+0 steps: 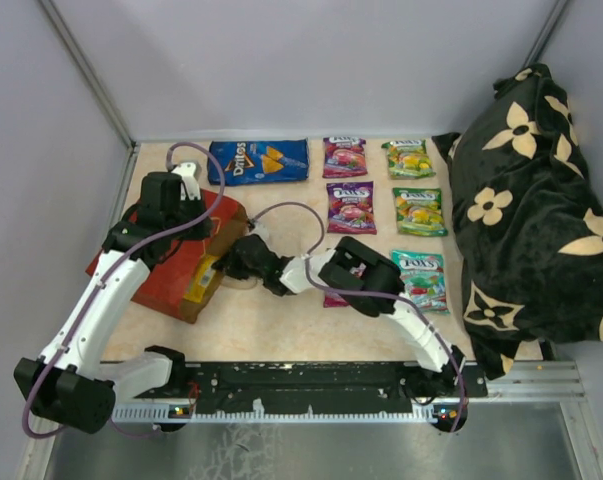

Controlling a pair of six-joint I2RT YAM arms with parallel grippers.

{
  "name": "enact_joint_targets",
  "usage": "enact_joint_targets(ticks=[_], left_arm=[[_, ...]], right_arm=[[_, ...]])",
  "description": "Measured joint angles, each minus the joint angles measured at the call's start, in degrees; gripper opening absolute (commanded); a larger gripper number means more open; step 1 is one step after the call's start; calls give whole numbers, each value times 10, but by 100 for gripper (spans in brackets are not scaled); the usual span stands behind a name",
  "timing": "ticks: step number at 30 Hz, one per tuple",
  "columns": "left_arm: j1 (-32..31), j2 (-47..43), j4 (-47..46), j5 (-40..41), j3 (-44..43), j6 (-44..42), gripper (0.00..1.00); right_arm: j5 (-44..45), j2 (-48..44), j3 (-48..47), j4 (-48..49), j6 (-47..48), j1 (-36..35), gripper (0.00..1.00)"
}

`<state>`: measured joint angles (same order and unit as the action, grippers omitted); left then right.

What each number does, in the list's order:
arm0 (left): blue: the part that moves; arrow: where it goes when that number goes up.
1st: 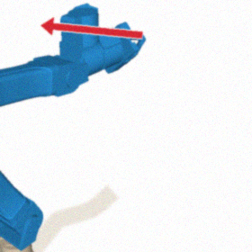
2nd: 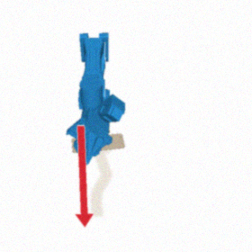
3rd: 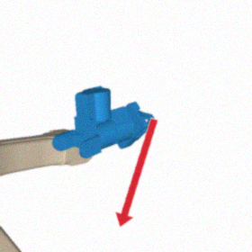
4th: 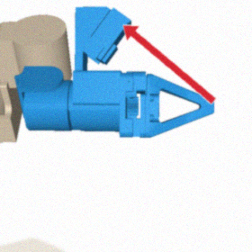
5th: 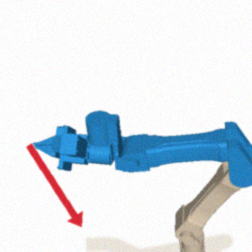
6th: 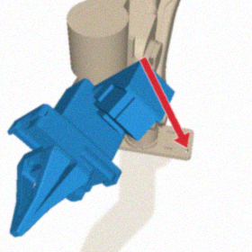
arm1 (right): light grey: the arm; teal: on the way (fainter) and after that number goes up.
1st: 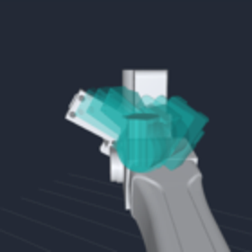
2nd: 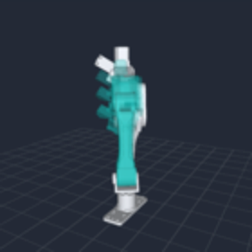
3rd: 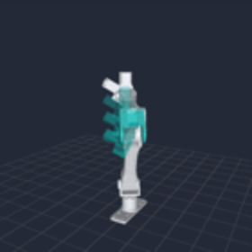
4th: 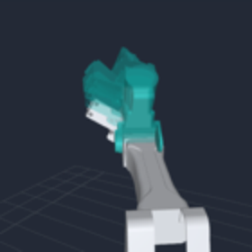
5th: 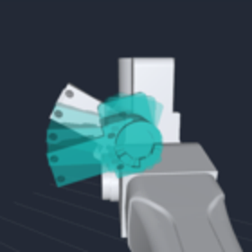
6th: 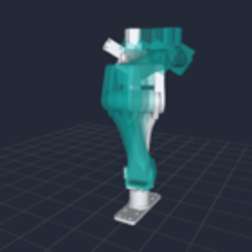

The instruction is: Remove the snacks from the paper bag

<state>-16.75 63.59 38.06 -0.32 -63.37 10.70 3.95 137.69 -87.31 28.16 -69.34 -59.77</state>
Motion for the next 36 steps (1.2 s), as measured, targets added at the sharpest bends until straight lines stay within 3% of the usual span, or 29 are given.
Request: enact_joint_targets(ticks=[8, 12, 14, 19, 23, 30, 31, 32, 34, 35, 36], left_arm=[[0, 7, -5, 38, 0, 2, 1], [0, 14, -9, 60, 3, 5, 1], [0, 16, -10, 68, 5, 7, 1], [0, 18, -12, 77, 6, 11, 1], [0, 17, -12, 85, 7, 11, 1], [0, 9, -11, 98, 16, 10, 2], [0, 9, -11, 99, 16, 10, 2], [0, 9, -11, 101, 16, 10, 2], [1, 8, -11, 104, 16, 10, 2], [1, 8, -11, 104, 16, 10, 2], [1, 7, -11, 105, 16, 10, 2]], right_arm=[[16, -311, 291, -28, 125, -6, 0], [36, -460, 282, -123, 259, 2, 0], [47, -485, 240, -174, 329, 8, 0], [147, -459, 121, -273, 524, 25, 0], [257, -366, 64, -290, 675, 44, 0], [438, -155, 39, -153, 967, 64, 0], [457, -122, 26, -133, 1001, 64, 7], [471, -95, 11, -119, 1025, 64, 22], [488, -56, -16, -107, 1050, 63, 74], [491, -47, -24, -110, 1051, 62, 95], [489, -45, -28, -119, 1043, 61, 99]])
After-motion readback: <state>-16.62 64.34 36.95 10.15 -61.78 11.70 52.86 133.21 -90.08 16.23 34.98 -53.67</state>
